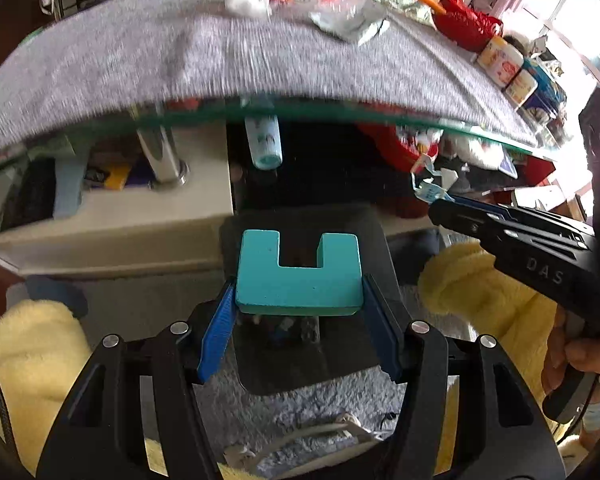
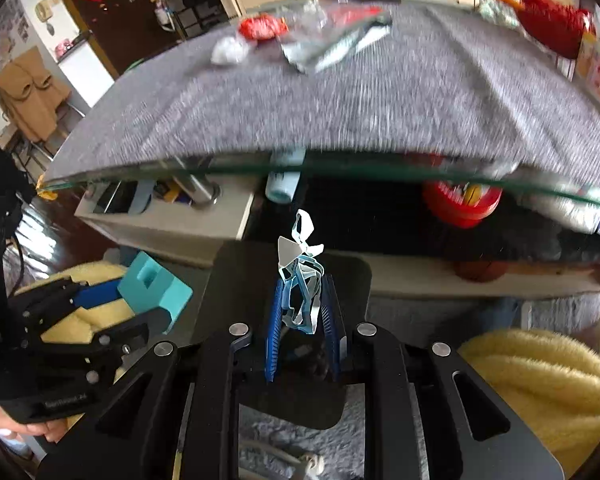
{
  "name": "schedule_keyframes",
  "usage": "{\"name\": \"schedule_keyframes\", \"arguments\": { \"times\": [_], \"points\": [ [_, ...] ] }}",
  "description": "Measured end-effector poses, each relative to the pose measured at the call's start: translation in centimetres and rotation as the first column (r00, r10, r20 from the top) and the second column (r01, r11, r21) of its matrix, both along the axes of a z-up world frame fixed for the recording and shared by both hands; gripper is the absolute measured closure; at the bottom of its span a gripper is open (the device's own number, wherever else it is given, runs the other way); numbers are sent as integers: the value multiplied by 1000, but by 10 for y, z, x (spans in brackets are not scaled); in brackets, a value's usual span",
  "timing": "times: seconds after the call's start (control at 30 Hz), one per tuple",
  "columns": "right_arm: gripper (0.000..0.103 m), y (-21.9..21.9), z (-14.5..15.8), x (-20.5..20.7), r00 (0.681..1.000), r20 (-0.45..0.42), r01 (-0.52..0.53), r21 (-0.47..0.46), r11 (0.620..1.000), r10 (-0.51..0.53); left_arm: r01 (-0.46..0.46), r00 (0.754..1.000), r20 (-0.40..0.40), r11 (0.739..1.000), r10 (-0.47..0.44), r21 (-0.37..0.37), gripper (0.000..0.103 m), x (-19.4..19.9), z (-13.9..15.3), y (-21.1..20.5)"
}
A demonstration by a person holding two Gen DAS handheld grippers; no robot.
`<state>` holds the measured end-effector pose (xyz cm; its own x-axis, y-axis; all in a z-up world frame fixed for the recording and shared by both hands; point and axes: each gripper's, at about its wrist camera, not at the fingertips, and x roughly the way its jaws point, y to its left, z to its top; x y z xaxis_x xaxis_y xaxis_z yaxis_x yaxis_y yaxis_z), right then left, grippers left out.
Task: Collect trash
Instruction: 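Lower both held items into the bin and open both tools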
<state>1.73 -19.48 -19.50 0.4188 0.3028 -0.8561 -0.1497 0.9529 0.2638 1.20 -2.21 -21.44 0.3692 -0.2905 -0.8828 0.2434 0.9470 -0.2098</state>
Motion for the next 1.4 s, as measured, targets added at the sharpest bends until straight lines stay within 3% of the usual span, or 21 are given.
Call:
{"name": "schedule_keyframes", "arguments": {
  "times": [0.37, 0.63, 0.67, 0.73, 0.8, 0.97, 1.13, 1.4],
  "points": [
    [82, 3, -48, -5, 993, -116, 14, 10, 1000, -13, 9, 994, -106, 1000, -9, 4, 46, -5, -47, -6],
    [79, 6, -51, -1, 991, -133, 18, 33, 999, -13, 19, 990, -143, 1000, -17, 13, 46, -3, -56, -11],
    [76, 5, -51, -1, 991, -136, 21, 34, 999, -17, 15, 989, -144, 1000, -13, 16, 44, -3, -56, -10],
    [49, 4, -50, 1, 990, -135, 33, 34, 999, -28, 7, 990, -143, 1000, -4, 18, 38, -2, -55, -8],
    [38, 2, -49, 1, 991, -127, 41, 29, 999, -37, 1, 990, -139, 1000, 2, 23, 37, -1, -53, -6],
    [32, -7, -41, 4, 991, -114, 71, 26, 997, -68, -11, 991, -134, 999, 15, 33, 32, 1, -49, -3],
    [12, -22, -22, 6, 989, -79, 124, 14, 992, -123, -19, 995, -100, 998, 24, 53, 22, 3, -35, 2],
    [8, -41, 19, 16, 987, -2, 164, 33, 986, -164, -54, 998, -17, 998, 54, 41, 15, 10, 3, 15]
  ]
}}
